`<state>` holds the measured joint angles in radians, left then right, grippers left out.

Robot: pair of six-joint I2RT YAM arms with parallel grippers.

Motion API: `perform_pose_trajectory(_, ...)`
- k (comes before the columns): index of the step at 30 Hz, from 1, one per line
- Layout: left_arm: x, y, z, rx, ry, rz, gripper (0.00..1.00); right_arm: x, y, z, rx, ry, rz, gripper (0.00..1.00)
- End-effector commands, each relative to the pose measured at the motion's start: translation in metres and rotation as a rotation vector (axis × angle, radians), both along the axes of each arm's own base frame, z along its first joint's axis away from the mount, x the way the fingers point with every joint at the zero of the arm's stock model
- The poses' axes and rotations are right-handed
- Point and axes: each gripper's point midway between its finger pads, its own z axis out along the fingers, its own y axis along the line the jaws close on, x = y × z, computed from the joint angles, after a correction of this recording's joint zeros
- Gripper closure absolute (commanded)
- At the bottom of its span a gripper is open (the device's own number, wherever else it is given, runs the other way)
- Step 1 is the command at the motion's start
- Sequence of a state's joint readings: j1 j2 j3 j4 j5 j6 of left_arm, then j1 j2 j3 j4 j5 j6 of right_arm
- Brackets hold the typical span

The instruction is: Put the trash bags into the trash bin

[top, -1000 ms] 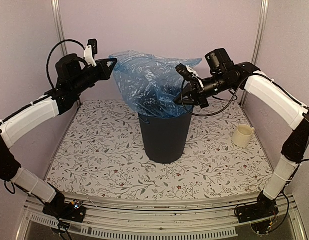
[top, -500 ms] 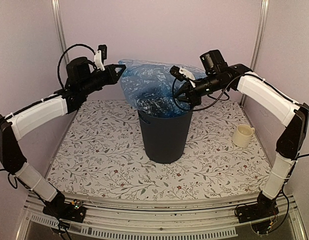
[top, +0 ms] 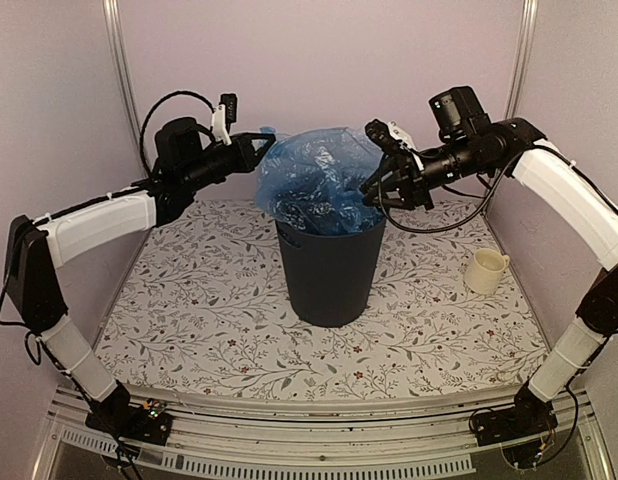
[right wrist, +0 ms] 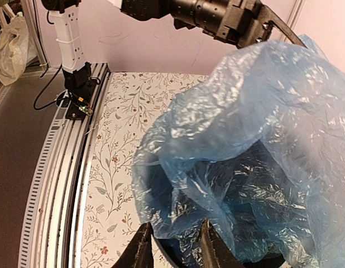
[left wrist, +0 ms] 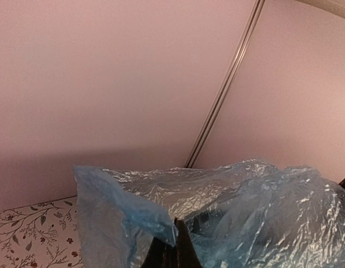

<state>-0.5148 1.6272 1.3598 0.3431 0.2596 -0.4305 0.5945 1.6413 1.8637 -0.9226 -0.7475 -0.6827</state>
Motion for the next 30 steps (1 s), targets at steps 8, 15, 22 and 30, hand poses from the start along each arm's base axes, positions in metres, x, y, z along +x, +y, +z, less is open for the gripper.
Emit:
perform_pose_trajectory(8,-0.015,-0.061,0.035,-0.091,-0.088,-0.16,1.0,-0.044,0.013,-0.004,-0.028,-0.015,0.151,0.71)
perform_pose_trajectory(15,-0.025,-0.08,0.059,-0.122,-0.129,-0.224,1.0,0.003,0.036,-0.014,-0.06,-0.038,-0.034,0.78)
perform_pose_trajectory(22,-0.034,-0.076,0.072,-0.129,-0.146,-0.236,1.0,0.061,0.02,-0.044,-0.192,-0.105,-0.327,0.88)
perform_pose_trajectory(30,-0.048,-0.063,0.048,-0.114,-0.1,-0.217,1.0,0.009,0.016,-0.019,-0.111,-0.107,-0.133,0.74)
